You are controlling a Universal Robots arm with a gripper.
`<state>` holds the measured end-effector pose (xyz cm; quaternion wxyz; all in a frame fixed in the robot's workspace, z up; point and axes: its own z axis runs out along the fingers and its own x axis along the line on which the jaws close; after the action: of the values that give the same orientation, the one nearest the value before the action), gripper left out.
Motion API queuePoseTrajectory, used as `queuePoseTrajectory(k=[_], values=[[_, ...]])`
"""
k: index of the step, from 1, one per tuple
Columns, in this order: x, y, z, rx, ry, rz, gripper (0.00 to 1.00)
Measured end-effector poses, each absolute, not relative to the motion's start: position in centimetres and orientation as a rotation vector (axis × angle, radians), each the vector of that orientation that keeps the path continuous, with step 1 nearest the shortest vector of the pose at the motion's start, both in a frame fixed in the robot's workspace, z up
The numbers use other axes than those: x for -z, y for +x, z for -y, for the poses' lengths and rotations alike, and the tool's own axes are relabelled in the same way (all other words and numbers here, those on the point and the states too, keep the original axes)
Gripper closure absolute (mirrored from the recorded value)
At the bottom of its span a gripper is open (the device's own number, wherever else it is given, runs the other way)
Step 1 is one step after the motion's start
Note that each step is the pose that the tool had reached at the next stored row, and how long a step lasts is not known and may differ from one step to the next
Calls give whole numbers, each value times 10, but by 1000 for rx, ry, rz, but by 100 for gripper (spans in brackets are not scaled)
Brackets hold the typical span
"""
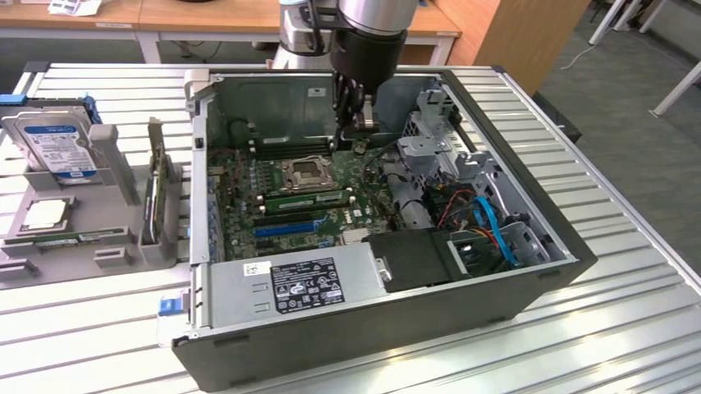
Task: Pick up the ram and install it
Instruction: 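Insert the ram into the slot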
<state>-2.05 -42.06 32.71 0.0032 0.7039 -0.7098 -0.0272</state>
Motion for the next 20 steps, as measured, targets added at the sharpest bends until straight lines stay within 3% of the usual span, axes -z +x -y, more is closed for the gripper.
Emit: queuePoseTrajectory(k=[20], values=[[-325, -10, 421, 85, 2207, 2225, 90]])
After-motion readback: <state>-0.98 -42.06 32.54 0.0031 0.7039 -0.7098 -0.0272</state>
